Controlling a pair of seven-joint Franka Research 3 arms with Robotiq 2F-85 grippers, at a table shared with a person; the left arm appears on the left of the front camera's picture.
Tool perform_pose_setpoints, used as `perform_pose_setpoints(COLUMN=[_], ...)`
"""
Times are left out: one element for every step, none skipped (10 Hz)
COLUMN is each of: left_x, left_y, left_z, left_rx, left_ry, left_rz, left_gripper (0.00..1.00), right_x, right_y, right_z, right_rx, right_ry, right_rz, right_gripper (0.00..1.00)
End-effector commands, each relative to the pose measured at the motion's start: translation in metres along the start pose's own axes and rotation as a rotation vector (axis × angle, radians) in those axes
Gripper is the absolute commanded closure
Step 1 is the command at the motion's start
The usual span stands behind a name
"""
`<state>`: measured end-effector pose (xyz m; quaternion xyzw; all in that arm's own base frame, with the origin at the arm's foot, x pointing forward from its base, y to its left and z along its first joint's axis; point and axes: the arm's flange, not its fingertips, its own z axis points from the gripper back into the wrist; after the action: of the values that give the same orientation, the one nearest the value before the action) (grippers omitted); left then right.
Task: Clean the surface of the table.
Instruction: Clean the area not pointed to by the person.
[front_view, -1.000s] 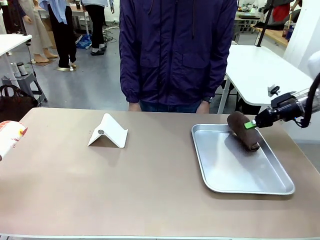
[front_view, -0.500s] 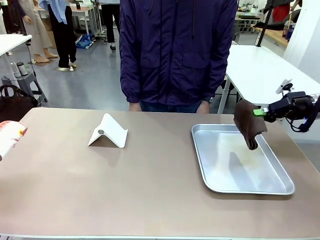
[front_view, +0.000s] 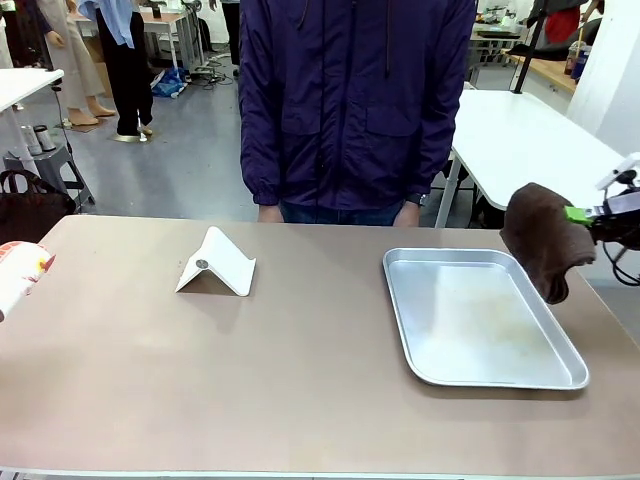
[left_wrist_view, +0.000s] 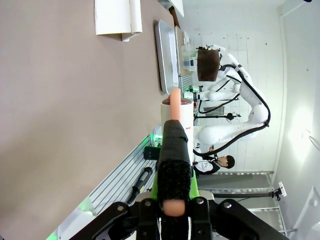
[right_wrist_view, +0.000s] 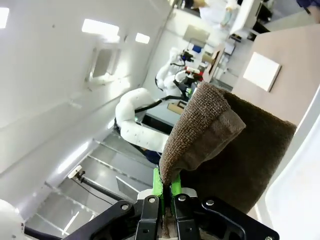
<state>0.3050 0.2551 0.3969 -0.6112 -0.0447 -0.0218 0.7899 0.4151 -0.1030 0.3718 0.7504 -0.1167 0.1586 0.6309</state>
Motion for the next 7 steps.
perform_pose_setpoints(left_x=[0.002, 0.002, 0.002, 0.002, 0.002, 0.002, 0.002], left_y=[-0.004, -0.004, -0.004, -0.004, -0.004, -0.004, -0.004], left_z=[0.001, 0.001, 0.001, 0.001, 0.001, 0.001, 0.001], left_rx=[-0.016, -0.016, -0.016, -0.016, -0.016, -0.016, -0.016], left_ry=[-0.017, -0.017, -0.017, -0.017, -0.017, -0.017, -0.017], left_rz=[0.001, 0.001, 0.001, 0.001, 0.001, 0.001, 0.001], left_gripper=[0.78, 0.78, 0.78, 0.78, 0.78, 0.78, 0.78], right_x=[-0.026, -0.035, -0.04, -0.039, -0.036, -0.042, -0.042], right_y=[0.032, 0.04, 0.041, 0.036, 0.024, 0.035, 0.035], right_z=[-0.004, -0.002, -0.002, -0.004, -0.002, 0.008, 0.008], right_rx=[-0.065, -0.078, -0.107, -0.163, -0.234, -0.111, -0.111], right_ry=[-0.111, -0.133, -0.165, -0.205, -0.128, -0.146, -0.146], right_rz=[-0.016, 0.008, 0.027, 0.026, 0.028, 0.039, 0.039], right_gripper=[0.93, 0.93, 0.93, 0.93, 0.93, 0.93, 0.93])
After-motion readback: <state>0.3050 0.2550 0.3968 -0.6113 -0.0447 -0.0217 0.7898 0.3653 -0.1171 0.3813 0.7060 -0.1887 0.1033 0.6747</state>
